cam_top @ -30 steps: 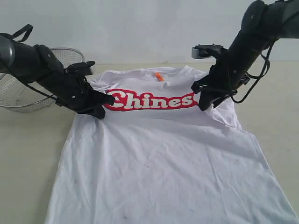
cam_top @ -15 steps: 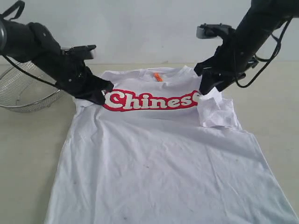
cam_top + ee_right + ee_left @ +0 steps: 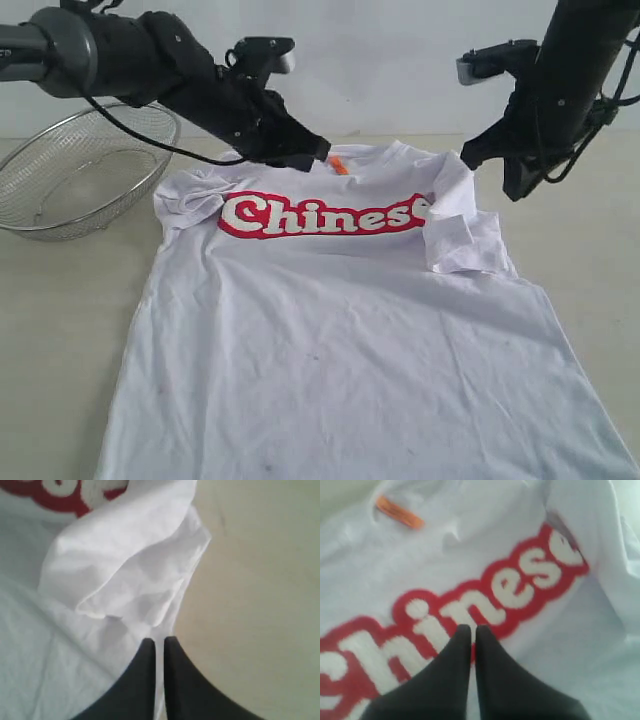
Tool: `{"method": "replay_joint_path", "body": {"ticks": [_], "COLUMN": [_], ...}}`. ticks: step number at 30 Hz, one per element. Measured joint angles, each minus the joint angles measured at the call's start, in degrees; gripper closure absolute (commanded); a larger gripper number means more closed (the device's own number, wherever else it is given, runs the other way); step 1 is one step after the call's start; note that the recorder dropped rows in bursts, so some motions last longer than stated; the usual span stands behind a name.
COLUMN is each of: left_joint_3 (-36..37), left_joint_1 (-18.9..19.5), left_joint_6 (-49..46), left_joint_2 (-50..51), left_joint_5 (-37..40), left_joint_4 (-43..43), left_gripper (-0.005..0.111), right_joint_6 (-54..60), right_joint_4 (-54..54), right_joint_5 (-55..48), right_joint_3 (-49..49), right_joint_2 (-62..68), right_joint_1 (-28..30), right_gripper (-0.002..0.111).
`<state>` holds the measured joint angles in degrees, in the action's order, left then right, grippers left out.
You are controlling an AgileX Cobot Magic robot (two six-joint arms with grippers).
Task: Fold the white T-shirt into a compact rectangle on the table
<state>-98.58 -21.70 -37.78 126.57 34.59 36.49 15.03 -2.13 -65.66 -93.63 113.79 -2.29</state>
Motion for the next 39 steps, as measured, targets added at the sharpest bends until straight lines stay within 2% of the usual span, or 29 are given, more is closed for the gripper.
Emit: {"method": "replay_joint_path", "body": {"ticks": [3,5,8,10,17,22,29,35,39], "left_joint_3": [1.09,3.4,9.62,13.14,18.87,22.94,32.46,35.61,33.66], "left_joint_1": [0.0,-0.04,-0.04,-0.04,-0.04,0.18,0.18,0.06,0.06], "left_joint_6": [0.12,3.43,8.44,9.3,9.65,8.71,6.06,5.69,3.53], "left_joint_2": [0.41,0.22,0.1,0.1,-1.88,-3.36,-8.8,-12.38,-13.59], "left_joint_5": [12.1,14.28,13.64,12.56,8.39,8.35,8.22,6.29,2.3], "left_joint_4": [-1.71,-5.17,-10.86,-11.29,-8.15,-4.09,-0.55,-2.2,-0.57], "left_gripper": [0.102,0.102,0.102,0.102,0.102,0.102,0.102,0.102,0.102], "right_joint_6": [3.35,4.12,4.23,3.43,2.72,2.26,1.64,1.52,1.52], "right_joint_4": [-8.64,-10.8,-11.89,-11.89,-11.88,-13.15,-15.68,-16.54,-14.45], "right_joint_5": [1.18,7.43,14.95,17.08,20.53,21.75,23.59,22.92,23.03], "right_joint_3": [8.63,14.15,21.02,23.59,29.49,33.89,39.33,41.96,44.08], "right_joint_2": [0.0,0.11,0.45,0.45,-0.74,-2.04,-4.44,-7.47,-11.59], "right_joint_1": [-1.22,-3.92,-7.63,-8.04,-8.04,-8.04,-8.04,-8.04,-8.14], "right_gripper": [0.108,0.108,0.108,0.108,0.108,0.108,0.108,0.108,0.108]}}
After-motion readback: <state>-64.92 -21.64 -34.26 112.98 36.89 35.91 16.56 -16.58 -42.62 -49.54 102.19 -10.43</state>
